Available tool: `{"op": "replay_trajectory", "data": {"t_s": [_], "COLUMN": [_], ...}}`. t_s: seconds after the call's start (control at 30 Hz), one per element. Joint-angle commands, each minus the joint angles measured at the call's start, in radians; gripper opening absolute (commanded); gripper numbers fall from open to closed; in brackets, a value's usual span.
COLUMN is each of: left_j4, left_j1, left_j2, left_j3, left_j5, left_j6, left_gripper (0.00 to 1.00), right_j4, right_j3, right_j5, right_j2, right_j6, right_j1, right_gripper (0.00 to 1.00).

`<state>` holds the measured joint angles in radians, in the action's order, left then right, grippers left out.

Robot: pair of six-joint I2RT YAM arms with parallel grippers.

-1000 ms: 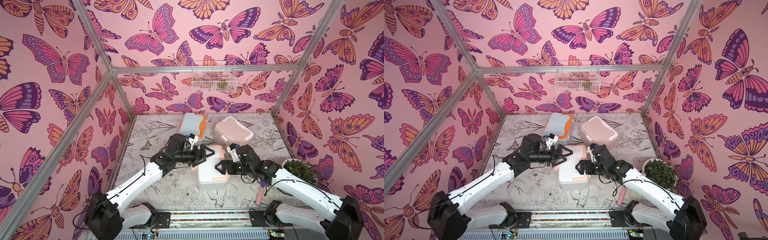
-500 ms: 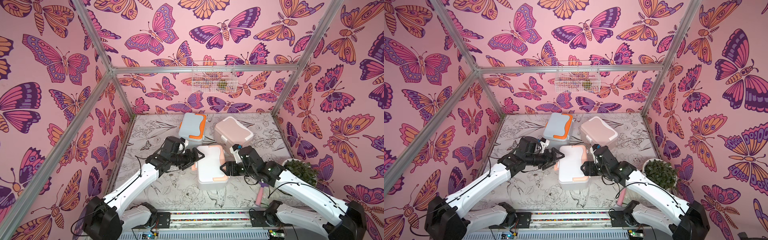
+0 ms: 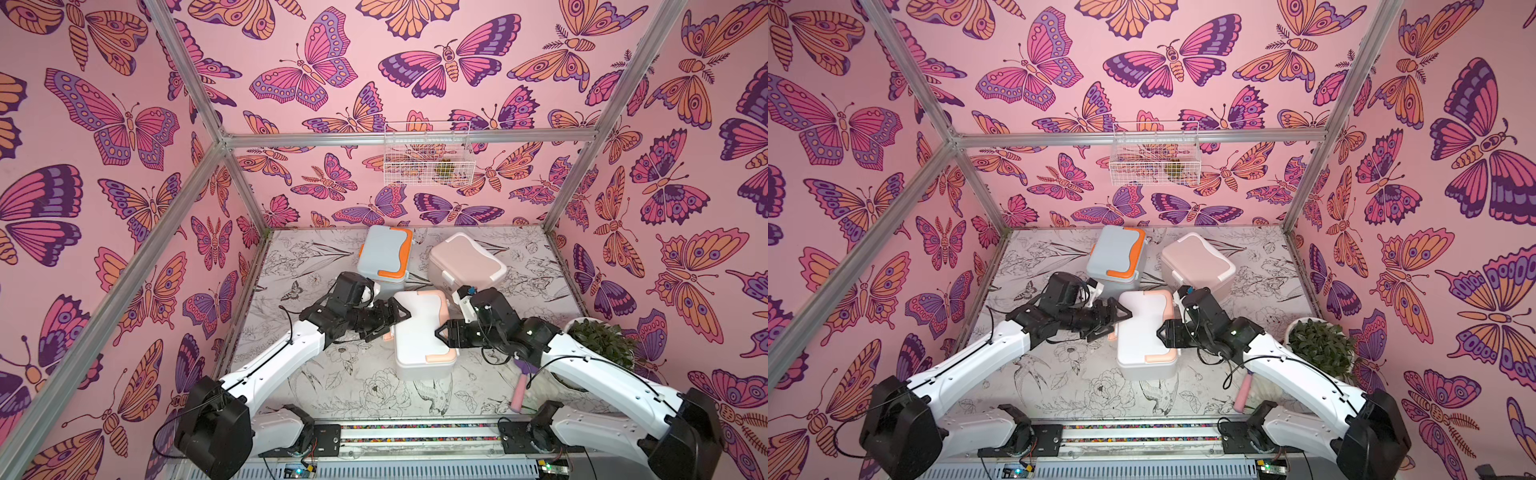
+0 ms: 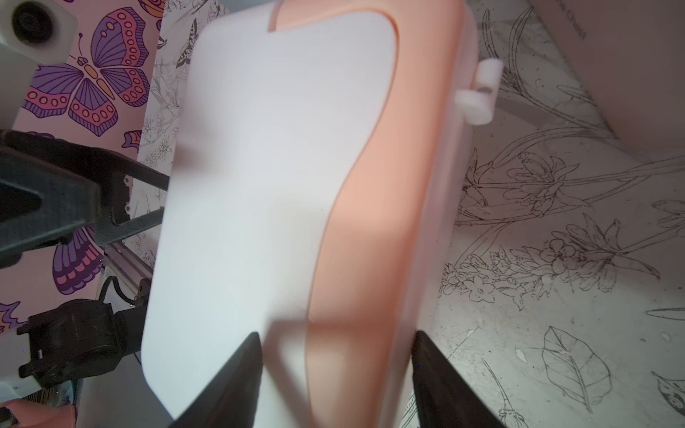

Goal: Open first aid kits and take out gauze
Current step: Open the lid of the first aid kit.

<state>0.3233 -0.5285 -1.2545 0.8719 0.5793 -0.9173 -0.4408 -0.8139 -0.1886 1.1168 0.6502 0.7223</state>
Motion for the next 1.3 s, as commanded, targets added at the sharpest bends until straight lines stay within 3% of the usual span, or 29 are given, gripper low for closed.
{"op": "replay_trajectory", "data": {"t_s": [0.0, 0.4, 1.27], "left_j4": [-0.021, 0.065, 0.003], "left_j1": [0.002, 0.002, -0.026], "left_j2": [-0.004, 0.063, -0.006], "left_j3": [0.006, 0.022, 0.028], "left_j5": [0.021, -0.044, -0.001], "left_j6": [0.02, 0.043, 0.022], "left_gripper": [0.94, 0.93, 0.93], "right_j4": [-0.029, -0.038, -0.015], "right_j3": [-0.013, -0.015, -0.011], "right_j5": [-0.016, -0.008, -0.033], "right_j2": [0.025, 0.028, 0.048], "right_j6": [-0.016, -0.018, -0.02], "right_j1": [0.004, 0.006, 0.006], "right_gripper": [0.62, 0.63, 0.65]}}
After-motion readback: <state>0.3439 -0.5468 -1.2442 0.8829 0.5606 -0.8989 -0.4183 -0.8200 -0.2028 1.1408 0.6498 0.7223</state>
